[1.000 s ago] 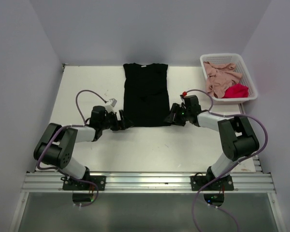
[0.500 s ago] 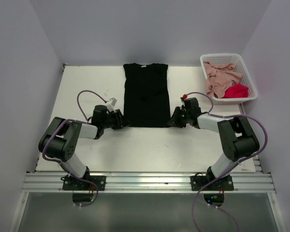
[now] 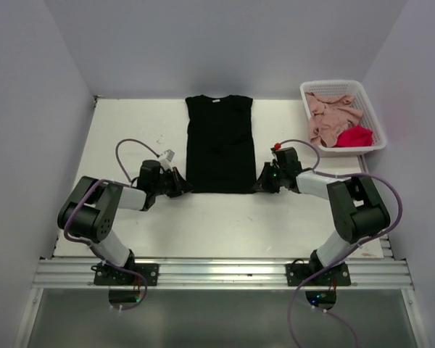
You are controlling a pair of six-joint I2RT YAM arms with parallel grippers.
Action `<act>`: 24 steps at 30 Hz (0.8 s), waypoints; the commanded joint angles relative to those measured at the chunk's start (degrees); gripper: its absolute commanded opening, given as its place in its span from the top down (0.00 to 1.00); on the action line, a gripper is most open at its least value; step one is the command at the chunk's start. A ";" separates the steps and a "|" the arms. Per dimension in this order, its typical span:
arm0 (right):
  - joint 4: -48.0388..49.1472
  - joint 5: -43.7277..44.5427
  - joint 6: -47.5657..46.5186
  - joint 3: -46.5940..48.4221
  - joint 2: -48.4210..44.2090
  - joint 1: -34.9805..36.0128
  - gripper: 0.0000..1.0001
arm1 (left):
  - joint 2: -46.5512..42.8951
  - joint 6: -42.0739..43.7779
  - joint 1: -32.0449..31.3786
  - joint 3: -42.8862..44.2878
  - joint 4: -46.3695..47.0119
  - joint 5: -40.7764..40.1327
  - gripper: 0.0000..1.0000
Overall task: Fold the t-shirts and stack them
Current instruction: Grab one side of the 2/3 rectangular tshirt with both arms
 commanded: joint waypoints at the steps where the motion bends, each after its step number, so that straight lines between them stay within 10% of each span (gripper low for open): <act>1: -6.72 1.96 -1.75 -1.21 -2.25 0.50 1.00 | -0.99 2.30 -0.80 -4.21 -14.92 -3.98 1.00; 24: -32.74 -0.86 -6.33 -4.55 -34.41 4.10 1.00 | -48.26 -5.96 -7.56 -2.11 -58.41 -5.90 1.00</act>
